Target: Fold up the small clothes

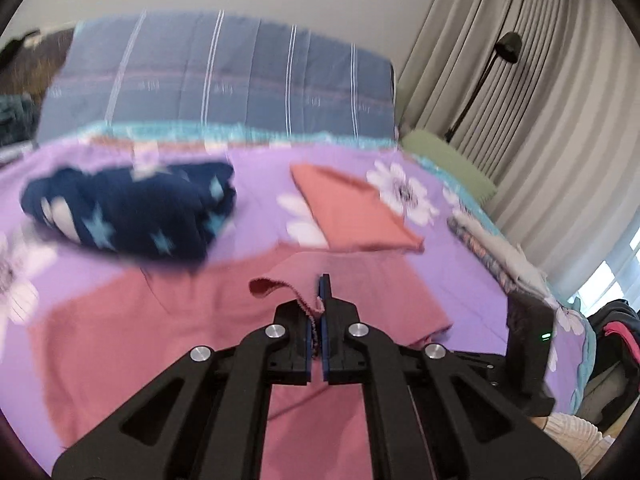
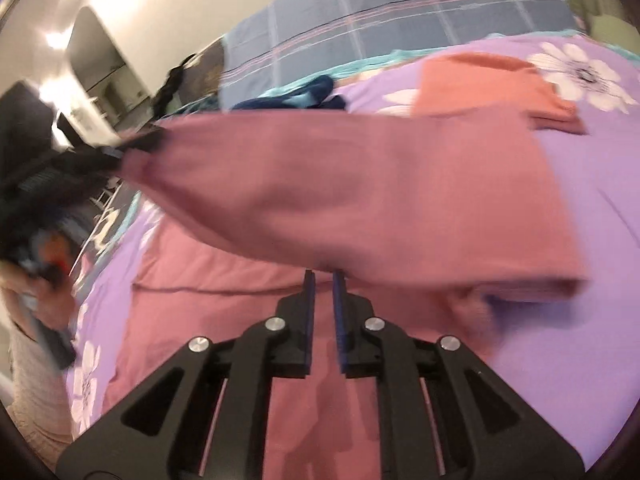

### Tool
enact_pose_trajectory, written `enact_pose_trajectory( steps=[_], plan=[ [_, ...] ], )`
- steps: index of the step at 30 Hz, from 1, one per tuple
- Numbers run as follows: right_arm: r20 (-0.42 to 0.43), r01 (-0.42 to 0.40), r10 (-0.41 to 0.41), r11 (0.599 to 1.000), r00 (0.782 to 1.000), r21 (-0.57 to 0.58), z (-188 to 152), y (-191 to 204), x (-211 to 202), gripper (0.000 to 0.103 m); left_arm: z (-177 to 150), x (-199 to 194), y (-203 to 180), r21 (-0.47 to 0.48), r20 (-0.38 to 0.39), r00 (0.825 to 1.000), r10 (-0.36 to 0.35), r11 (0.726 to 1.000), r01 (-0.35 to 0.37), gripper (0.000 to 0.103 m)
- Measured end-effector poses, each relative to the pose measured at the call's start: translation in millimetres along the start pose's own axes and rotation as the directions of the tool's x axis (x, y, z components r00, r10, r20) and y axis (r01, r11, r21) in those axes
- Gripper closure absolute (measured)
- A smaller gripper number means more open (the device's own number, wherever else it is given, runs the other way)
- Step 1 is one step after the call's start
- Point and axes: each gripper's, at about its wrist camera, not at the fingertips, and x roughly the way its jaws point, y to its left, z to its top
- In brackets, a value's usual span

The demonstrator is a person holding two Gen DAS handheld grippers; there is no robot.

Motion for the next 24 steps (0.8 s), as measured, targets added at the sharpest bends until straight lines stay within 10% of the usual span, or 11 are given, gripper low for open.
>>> enact_pose_trajectory(
  steps=[12,24],
  plan=[
    [-0.017,0.115,-0.114,0.992,0.993,0.046,-4,-11,34,0.094,13,-74,53,-0.040,0.098,0.979,0.181,0.983,-0.178,0.100],
    [-0.035,0.125,-0.124,0.992,0.992,0.021,-12,-10,29,0.084,-63,-49,166,-0.150,-0.094,0.911,0.401,0.899,-0.412,0.099]
  ],
)
